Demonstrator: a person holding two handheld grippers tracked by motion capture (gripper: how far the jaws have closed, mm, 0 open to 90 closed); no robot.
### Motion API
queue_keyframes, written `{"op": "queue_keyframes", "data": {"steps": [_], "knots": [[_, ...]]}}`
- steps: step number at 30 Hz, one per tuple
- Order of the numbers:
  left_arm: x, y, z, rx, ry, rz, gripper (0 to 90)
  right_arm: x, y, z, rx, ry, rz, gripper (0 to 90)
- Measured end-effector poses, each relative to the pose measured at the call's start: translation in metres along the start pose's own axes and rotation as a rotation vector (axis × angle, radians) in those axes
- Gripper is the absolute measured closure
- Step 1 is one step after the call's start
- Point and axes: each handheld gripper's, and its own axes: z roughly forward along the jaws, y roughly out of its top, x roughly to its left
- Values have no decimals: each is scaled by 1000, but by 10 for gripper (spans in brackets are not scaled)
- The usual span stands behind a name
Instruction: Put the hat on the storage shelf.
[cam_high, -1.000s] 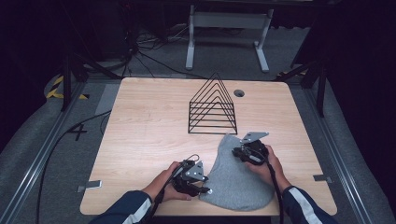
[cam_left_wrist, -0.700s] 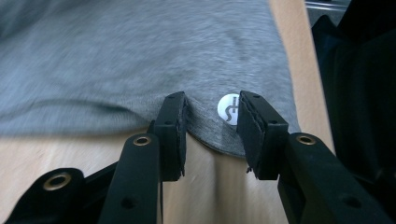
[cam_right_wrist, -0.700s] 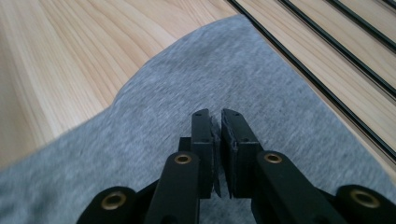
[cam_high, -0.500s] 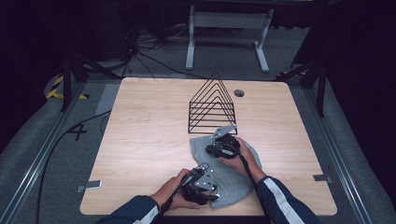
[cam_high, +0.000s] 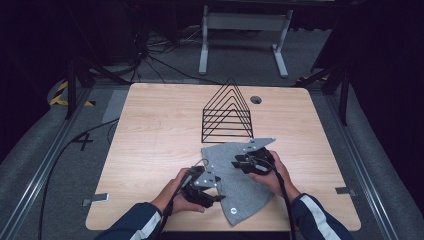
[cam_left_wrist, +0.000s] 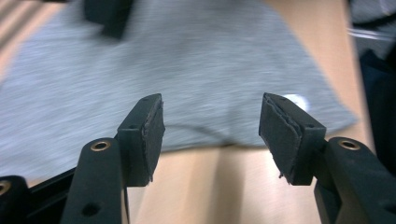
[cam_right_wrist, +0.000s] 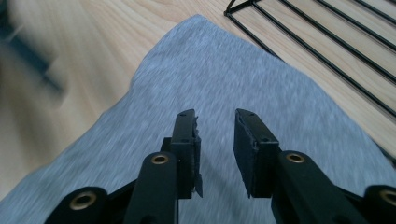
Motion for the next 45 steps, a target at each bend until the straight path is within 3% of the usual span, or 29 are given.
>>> {"op": "queue_keyframes", "data": {"steps": [2, 3, 5, 8, 9, 13, 16, 18, 20, 25, 26, 30, 31, 34, 36, 40, 43, 45], "knots": [[12, -3, -4, 4, 33, -30, 396, 8, -11, -10, -3, 2, -11, 710], [12, -3, -4, 4, 33, -30, 393, 8, -11, -10, -3, 2, -11, 710], [28, -5, -6, -7, 57, -67, 393, 17, -20, -20, 0, 1, -39, 710], [40, -6, -5, 7, 81, -78, 394, 35, -33, -37, -15, 35, -53, 710], [47, -6, -1, 9, 92, -90, 394, 35, -33, -37, -15, 35, -53, 710], [66, -3, 16, 37, 127, -102, 399, 59, -50, -44, 24, 71, -88, 702], [73, -3, 24, 61, 167, -124, 408, 63, -56, -46, 44, 69, -90, 693], [74, -4, 27, 71, 158, -125, 409, 63, -58, -46, 47, 64, -90, 693], [74, -7, 32, 115, 155, -123, 412, 60, -63, -45, 69, 59, -81, 691], [74, -9, 31, 119, 136, -140, 445, 53, -70, -43, 105, 36, -71, 683], [73, -10, 30, 128, 132, -156, 445, 53, -70, -43, 105, 36, -71, 683], [64, -13, 24, 142, 127, -151, 473, 48, -75, -45, 107, 26, -54, 677], [55, -14, 20, 154, 104, -160, 499, 44, -77, -47, 101, 22, -39, 677], [36, -17, 14, 178, 71, -133, 500, 37, -80, -49, 97, -6, -18, 672], [30, -18, 11, 181, 57, -133, 499, 34, -81, -50, 95, -16, -9, 670], [2, -24, 5, 163, 30, -117, 503, 25, -83, -52, 93, -50, 13, 636], [-11, -25, 4, 150, 9, -120, 510, 19, -84, -52, 81, -74, 33, 616], [-22, -24, 4, 156, -14, -121, 494, 16, -83, -51, 82, -125, 41, 556]]}}
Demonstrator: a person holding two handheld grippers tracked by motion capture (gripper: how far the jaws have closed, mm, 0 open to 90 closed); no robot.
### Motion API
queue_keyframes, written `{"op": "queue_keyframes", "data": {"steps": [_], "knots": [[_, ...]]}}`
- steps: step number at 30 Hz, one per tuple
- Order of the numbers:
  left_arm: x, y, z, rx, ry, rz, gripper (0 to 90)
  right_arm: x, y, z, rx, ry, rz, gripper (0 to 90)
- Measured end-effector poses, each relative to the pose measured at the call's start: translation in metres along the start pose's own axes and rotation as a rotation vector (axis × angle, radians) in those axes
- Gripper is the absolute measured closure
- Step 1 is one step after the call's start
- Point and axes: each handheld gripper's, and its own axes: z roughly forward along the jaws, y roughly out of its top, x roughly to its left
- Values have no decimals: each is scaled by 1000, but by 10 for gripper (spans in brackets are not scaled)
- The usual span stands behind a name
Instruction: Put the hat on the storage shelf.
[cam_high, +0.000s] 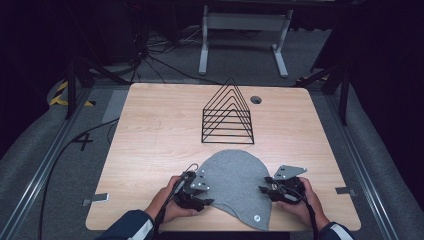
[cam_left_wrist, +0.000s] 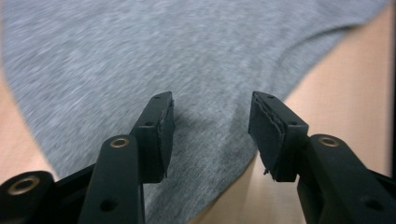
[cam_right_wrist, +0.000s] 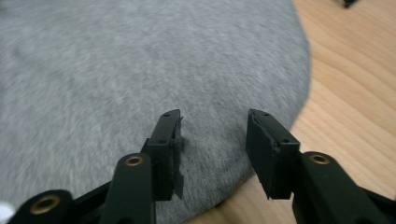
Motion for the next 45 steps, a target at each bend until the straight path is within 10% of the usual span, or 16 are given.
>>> {"op": "queue_keyframes", "data": {"steps": [5, 10, 17, 27, 45], "knots": [[-15, 4, 2, 26, -6, 49, 460, -8, 1, 2, 0, -56, 15, 482], [-8, 3, 2, -50, -8, -3, 385, -22, 3, 4, 9, -20, 79, 445], [39, 8, -14, -108, 121, -78, 249, -25, 9, 12, 17, -9, 114, 320], [85, 19, 17, -14, 87, -82, 209, -21, 15, 22, 23, -43, 148, 194], [73, 25, 15, -8, 70, -136, 655, -30, 26, 25, 14, 40, 144, 719]]}}
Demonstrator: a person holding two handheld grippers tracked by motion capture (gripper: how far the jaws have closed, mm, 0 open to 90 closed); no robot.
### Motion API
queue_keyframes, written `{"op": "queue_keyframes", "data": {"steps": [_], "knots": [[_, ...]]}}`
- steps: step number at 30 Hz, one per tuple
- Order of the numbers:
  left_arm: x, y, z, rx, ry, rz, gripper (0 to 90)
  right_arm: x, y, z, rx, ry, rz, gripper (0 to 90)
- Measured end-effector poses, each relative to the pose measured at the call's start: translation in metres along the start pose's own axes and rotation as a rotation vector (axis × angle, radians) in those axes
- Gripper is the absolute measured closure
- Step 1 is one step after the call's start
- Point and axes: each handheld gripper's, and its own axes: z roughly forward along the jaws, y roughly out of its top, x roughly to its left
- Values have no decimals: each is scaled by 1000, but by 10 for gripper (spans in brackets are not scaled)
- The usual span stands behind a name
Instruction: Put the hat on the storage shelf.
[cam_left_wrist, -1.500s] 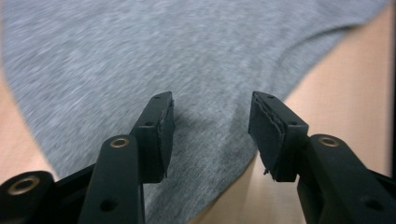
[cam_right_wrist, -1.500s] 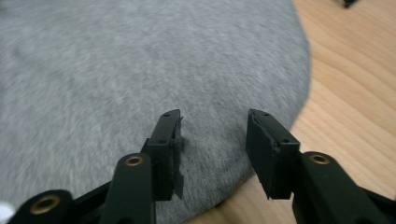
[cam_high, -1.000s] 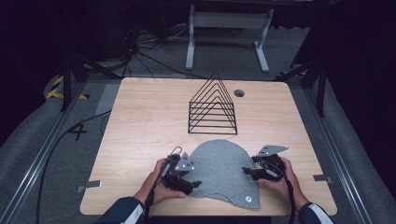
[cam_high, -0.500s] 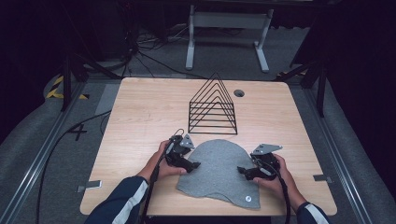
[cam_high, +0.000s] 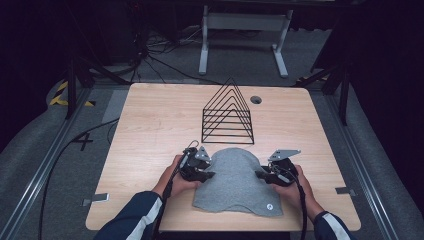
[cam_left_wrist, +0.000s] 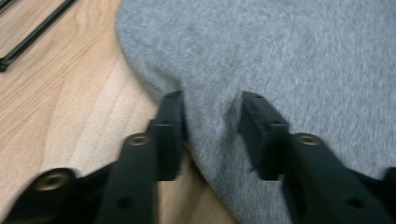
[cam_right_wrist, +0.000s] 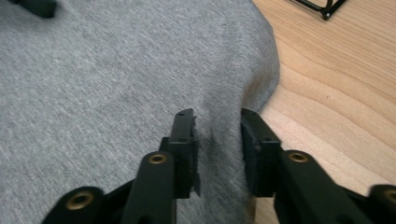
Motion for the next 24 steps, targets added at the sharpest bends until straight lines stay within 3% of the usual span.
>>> {"op": "queue_keyframes", "data": {"steps": [5, 9, 17, 20, 24], "knots": [[3, -2, -1, -15, -19, -23, 789, -2, -2, -1, -13, 33, 0, 828], [2, -2, -3, -13, -8, 7, 848, -1, -1, -4, -25, 26, -23, 835], [0, 4, -16, -43, 38, 48, 854, 1, 6, -21, -104, 34, -67, 840], [-1, 12, -30, -77, 74, 85, 854, 2, 11, -28, -128, 35, -79, 839], [-2, 23, -49, -130, 104, 105, 858, 5, 24, -44, -174, 25, -110, 843]]}}
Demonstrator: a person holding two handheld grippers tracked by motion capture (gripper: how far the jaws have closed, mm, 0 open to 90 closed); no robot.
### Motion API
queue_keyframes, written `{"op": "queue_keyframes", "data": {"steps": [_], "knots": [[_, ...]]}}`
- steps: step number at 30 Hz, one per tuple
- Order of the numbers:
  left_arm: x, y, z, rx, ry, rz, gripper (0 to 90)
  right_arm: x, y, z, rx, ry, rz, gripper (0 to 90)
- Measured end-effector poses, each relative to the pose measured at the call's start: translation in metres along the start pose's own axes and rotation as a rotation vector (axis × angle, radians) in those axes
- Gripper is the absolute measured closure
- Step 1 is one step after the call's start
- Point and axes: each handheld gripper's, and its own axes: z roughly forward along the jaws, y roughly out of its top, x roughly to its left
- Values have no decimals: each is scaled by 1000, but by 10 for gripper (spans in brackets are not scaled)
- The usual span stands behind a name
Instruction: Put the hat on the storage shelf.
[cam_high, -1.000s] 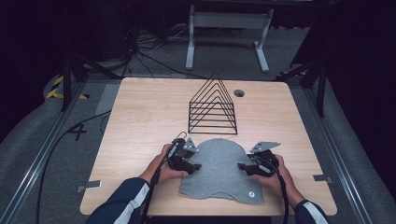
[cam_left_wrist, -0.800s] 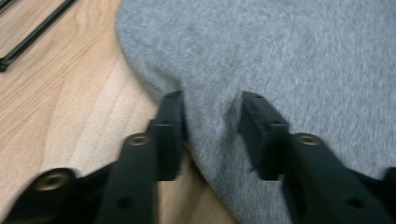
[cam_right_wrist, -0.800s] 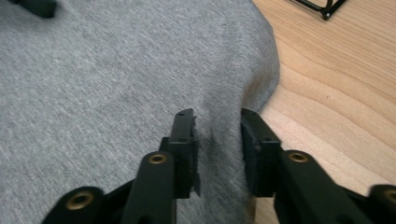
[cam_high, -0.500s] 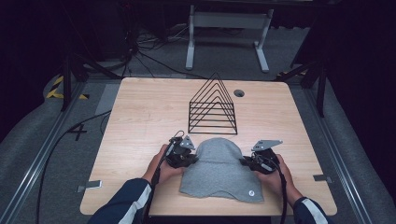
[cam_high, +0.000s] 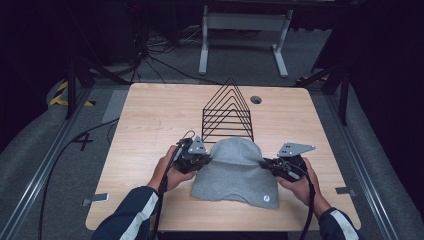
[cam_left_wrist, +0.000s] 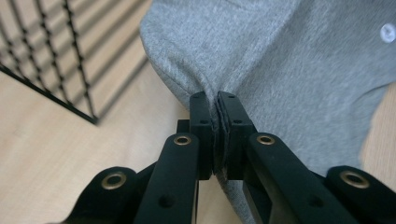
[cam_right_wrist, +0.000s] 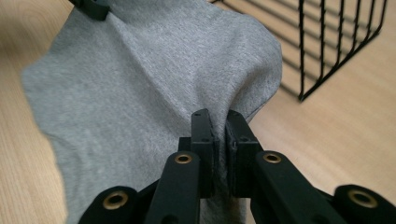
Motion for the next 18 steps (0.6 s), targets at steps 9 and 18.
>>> {"op": "queue_keyframes", "data": {"steps": [9, 18], "knots": [[9, 34, -39, -60, 53, 56, 859, -5, 37, -22, -75, -25, -55, 845], [22, 65, -68, -101, 104, 75, 859, -15, 83, -46, -138, -52, -94, 846]]}}
